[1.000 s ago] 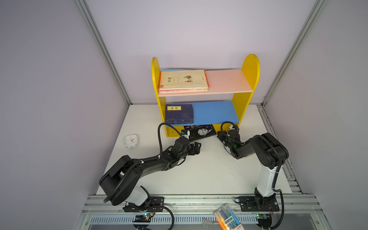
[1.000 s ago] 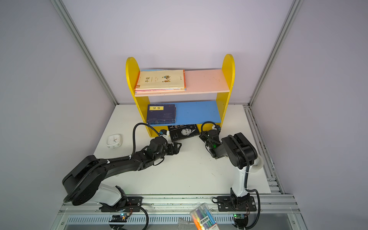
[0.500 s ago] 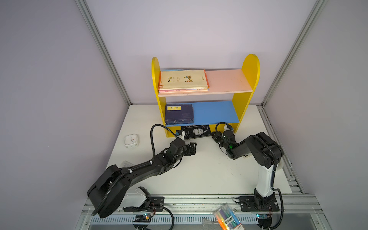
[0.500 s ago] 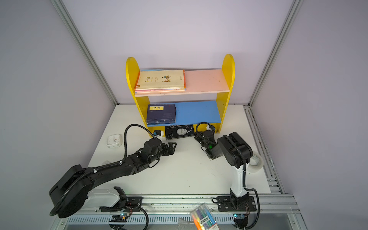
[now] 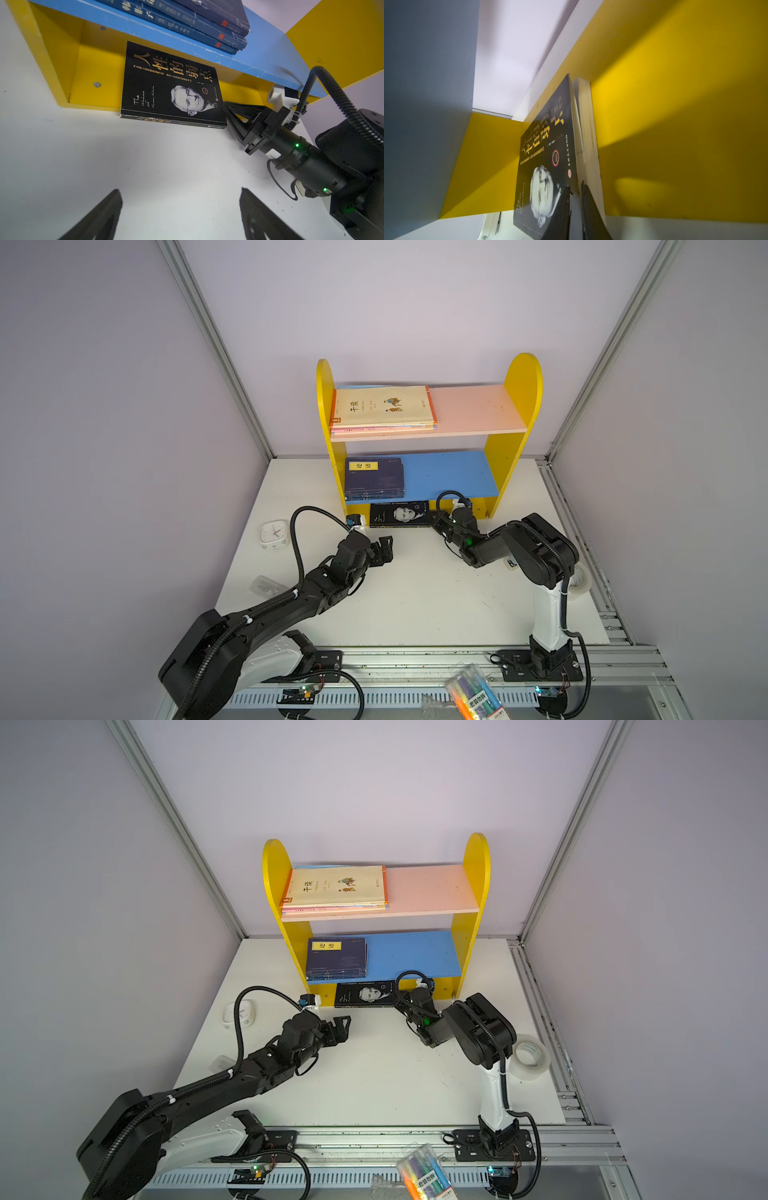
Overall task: Stacking books/files
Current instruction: Move the book to the bookshelf.
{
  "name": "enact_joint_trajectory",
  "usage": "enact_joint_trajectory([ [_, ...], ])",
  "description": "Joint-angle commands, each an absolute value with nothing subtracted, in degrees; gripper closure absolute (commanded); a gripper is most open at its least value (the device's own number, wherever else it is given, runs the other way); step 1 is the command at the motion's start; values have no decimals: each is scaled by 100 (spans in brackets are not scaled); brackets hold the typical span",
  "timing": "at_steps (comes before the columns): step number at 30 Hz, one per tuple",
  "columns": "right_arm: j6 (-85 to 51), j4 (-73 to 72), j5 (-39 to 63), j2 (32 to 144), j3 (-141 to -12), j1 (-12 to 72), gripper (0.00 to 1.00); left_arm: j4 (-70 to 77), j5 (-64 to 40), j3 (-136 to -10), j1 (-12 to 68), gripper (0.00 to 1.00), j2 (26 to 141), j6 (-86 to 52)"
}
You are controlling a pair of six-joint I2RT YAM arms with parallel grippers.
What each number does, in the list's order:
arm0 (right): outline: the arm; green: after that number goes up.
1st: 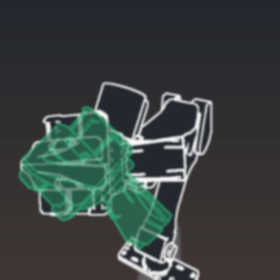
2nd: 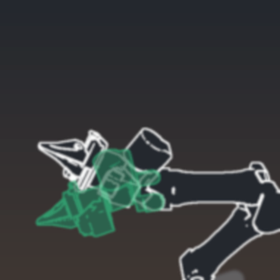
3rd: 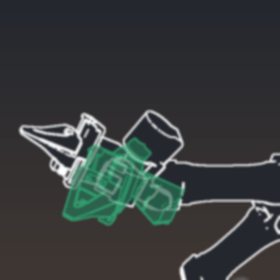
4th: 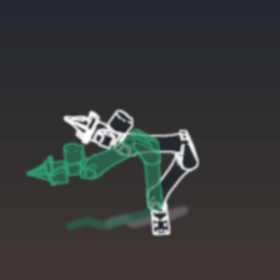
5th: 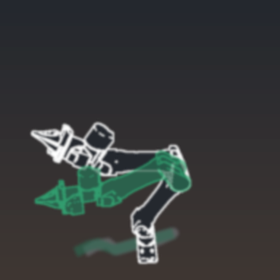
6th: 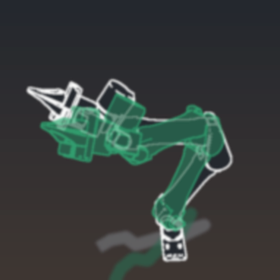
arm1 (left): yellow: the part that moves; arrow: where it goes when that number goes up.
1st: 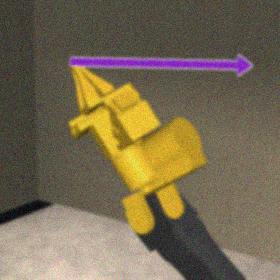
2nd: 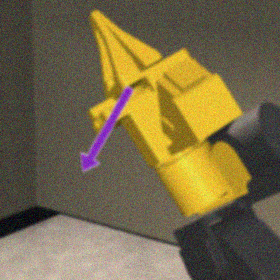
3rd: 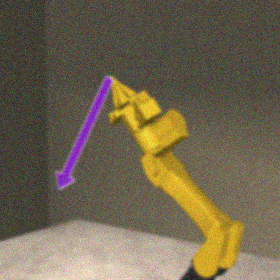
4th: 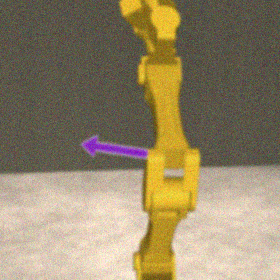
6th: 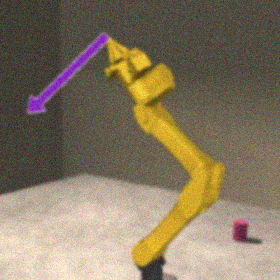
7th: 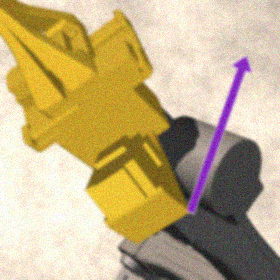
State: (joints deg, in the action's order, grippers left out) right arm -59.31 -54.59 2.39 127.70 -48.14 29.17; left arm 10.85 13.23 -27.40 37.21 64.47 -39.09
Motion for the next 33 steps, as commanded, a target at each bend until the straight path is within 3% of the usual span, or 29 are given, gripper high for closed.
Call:
enact_joint_trajectory([
  [1, -5894, -5615, 272, 12853, -4976, 2993, 85, 869, 1455, -2674, 3652, 9, 6215, -3892],
  [14, -5915, -5594, -107, 12675, -4808, 2963, 81, 183, 1599, -2327, 3327, 8, 5092, -3863],
  [24, -5854, -5344, 231, 12821, -5122, 3014, 74, -221, 1712, -2160, 3204, 8, 4425, -3887],
  [33, -5844, -5106, 378, 13028, -5451, 3162, 76, -577, 1772, -2068, 3125, 8, 3902, -3908],
])
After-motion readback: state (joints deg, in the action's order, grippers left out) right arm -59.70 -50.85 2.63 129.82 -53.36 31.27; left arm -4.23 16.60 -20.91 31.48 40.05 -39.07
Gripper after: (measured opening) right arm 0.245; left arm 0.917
